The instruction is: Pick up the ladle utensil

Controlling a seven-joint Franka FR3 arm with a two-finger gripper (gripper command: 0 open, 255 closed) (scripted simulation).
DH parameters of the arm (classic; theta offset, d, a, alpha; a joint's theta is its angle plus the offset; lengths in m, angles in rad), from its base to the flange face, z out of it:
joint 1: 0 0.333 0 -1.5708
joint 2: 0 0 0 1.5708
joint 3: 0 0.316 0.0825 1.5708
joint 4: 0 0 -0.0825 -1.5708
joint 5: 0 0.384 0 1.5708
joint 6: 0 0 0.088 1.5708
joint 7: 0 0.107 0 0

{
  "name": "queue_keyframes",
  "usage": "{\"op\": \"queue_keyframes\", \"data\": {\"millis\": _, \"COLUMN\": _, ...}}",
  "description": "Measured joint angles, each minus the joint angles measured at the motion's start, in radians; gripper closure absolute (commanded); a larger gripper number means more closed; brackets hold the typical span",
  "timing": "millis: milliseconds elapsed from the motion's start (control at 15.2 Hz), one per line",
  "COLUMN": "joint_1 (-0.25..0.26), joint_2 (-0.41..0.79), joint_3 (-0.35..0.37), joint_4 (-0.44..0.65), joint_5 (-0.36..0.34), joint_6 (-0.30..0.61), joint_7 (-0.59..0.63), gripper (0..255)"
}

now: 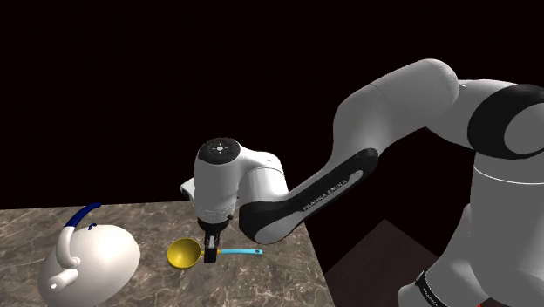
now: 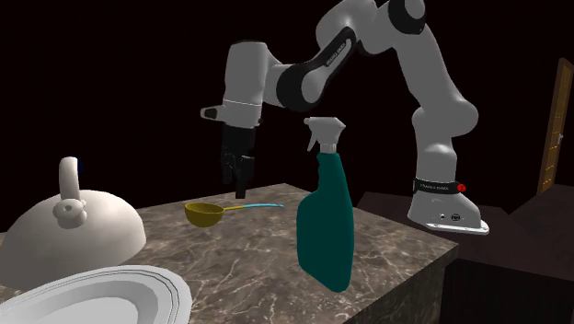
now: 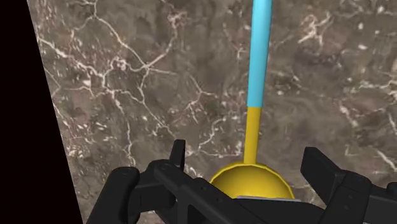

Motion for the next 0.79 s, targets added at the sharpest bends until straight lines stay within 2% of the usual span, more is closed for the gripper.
{"op": "queue_keyframes", "data": {"millis": 198, "joint_1": 0.029, "joint_2": 0.06, "joint_3": -0.013, "joint_4": 0.036, "joint_5": -0.041, "joint_6": 0.01, "joint_7": 0.007, "gripper": 0}}
{"op": "queue_keyframes", "data": {"millis": 594, "joint_1": 0.048, "joint_2": 0.11, "joint_3": -0.037, "joint_4": 0.03, "joint_5": -0.083, "joint_6": 0.059, "joint_7": 0.037, "gripper": 0}}
{"op": "queue_keyframes", "data": {"millis": 660, "joint_1": 0.05, "joint_2": 0.115, "joint_3": -0.04, "joint_4": 0.031, "joint_5": -0.086, "joint_6": 0.063, "joint_7": 0.04, "gripper": 255}}
{"op": "queue_keyframes", "data": {"millis": 792, "joint_1": 0.05, "joint_2": 0.118, "joint_3": -0.041, "joint_4": 0.032, "joint_5": -0.089, "joint_6": 0.066, "joint_7": 0.041, "gripper": 255}}
